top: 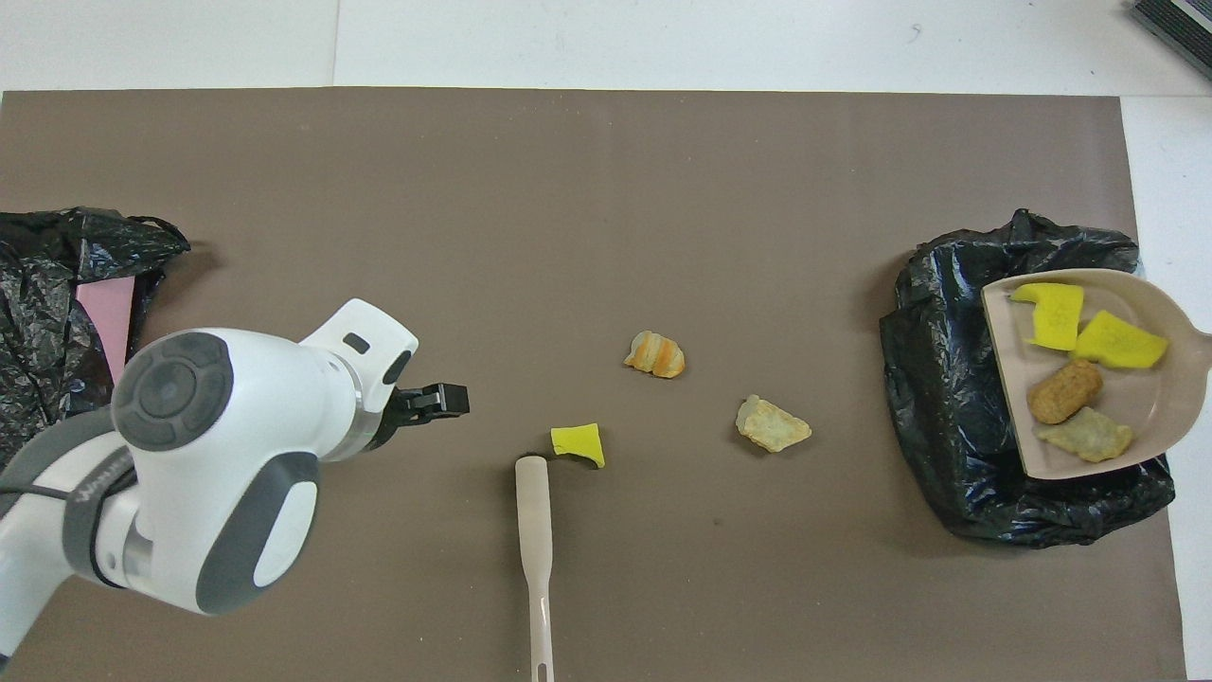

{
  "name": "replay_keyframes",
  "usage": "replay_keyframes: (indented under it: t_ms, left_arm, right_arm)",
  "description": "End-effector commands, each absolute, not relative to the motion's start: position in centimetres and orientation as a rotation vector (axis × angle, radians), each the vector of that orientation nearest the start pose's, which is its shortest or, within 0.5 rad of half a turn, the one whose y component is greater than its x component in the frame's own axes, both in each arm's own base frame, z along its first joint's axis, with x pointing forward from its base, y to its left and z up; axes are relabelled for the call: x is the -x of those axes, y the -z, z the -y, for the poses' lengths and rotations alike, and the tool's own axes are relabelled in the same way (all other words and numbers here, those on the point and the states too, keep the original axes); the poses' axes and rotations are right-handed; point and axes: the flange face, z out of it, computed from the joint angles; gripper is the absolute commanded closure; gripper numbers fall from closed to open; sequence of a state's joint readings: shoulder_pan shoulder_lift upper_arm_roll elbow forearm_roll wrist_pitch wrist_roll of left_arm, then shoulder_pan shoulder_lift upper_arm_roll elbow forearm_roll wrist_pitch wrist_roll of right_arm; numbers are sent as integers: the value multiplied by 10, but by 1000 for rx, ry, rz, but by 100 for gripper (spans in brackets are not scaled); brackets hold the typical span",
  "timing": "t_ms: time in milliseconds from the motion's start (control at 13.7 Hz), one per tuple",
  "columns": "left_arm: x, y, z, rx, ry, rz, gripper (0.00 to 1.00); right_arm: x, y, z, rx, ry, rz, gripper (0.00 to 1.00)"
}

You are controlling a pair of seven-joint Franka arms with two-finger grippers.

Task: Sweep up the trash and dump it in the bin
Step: 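Tip the dustpan over the trash bag while the left gripper withdraws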

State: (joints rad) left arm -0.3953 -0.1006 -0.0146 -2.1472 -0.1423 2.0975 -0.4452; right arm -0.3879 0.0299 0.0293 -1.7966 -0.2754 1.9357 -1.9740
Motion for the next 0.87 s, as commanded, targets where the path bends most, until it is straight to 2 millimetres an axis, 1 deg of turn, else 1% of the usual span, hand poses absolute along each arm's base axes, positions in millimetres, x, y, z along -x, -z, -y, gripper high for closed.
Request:
replay_keyframes:
  t_ms: [0, 73, 218, 364, 437, 510, 655, 728, 801]
  left_arm:
    - [-513, -476, 182, 3261, -18, 72, 0]
    - [-519, -487, 167, 3263, -12, 22, 0]
    - [-532, -511, 138, 3265, -4, -37, 0]
    - [-541, -532, 99, 3259, 7, -93, 0]
    - [-542, -541, 83, 3238, -2, -111, 0]
    - [-543, -548, 73, 3202, -5, -140, 0]
    - [-543, -563, 53, 3173, -12, -151, 0]
    - [-543, -572, 47, 3171, -11, -158, 0]
    - [-543, -582, 40, 3172, -3, -159, 0]
  right_arm:
    - [-534, -536, 211, -1862, 379, -2178, 100]
    - [-535, -536, 207, -1866, 397, -2164, 100]
    - [-539, -536, 192, -1802, 457, -2178, 100]
    - [-544, -537, 177, -1738, 537, -2148, 100]
    - [-546, -536, 167, -1712, 572, -2129, 100]
    - [-548, -537, 157, -1675, 597, -2119, 100]
    - [-550, -540, 153, -1631, 643, -2092, 100]
    - [-551, -541, 151, -1619, 659, -2077, 100]
    - [-553, -542, 143, -1586, 675, -2074, 100]
